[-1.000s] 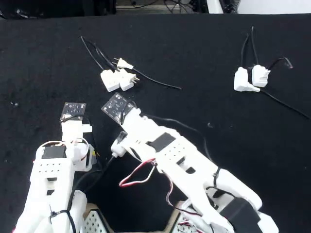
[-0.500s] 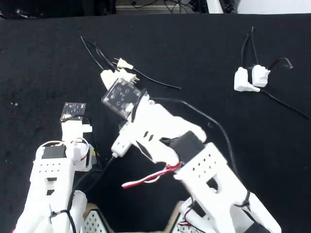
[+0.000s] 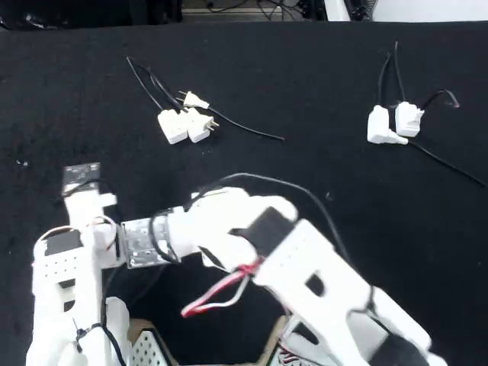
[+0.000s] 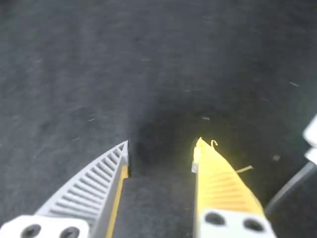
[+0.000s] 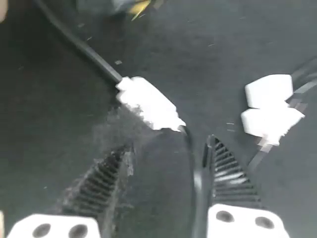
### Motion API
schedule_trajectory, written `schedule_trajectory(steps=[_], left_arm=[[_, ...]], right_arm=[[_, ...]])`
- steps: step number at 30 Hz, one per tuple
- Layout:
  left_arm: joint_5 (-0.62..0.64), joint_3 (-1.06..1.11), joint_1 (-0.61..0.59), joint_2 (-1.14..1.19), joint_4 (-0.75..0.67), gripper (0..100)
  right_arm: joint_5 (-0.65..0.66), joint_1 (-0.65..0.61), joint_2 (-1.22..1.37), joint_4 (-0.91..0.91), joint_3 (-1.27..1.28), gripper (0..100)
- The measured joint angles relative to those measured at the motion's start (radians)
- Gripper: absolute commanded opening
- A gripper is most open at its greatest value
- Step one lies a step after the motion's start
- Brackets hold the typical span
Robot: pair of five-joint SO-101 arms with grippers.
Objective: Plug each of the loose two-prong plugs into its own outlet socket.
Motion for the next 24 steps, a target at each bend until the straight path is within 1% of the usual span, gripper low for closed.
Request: schedule_trajectory(steps=[4, 9, 14, 18, 24], left_arm=[[0.063, -0.025, -0.12, 0.0, 0.0, 22], [0.169, -0.061, -0.259, 0.0, -0.008, 22], [0.226, -0.061, -0.318, 0.0, -0.032, 22], [0.25, -0.061, -0.354, 0.0, -0.032, 22], [0.275, -0.061, -0.376, -0.008, -0.037, 22]], right_arm=[[0.11, -0.012, 0.141, 0.0, -0.028, 21.9], [0.216, -0.015, 0.236, 0.0, -0.069, 21.9], [0.269, -0.014, 0.292, -0.028, -0.08, 21.9], [0.275, -0.014, 0.334, -0.083, -0.08, 21.9], [0.275, -0.003, 0.427, -0.138, -0.08, 22.1]])
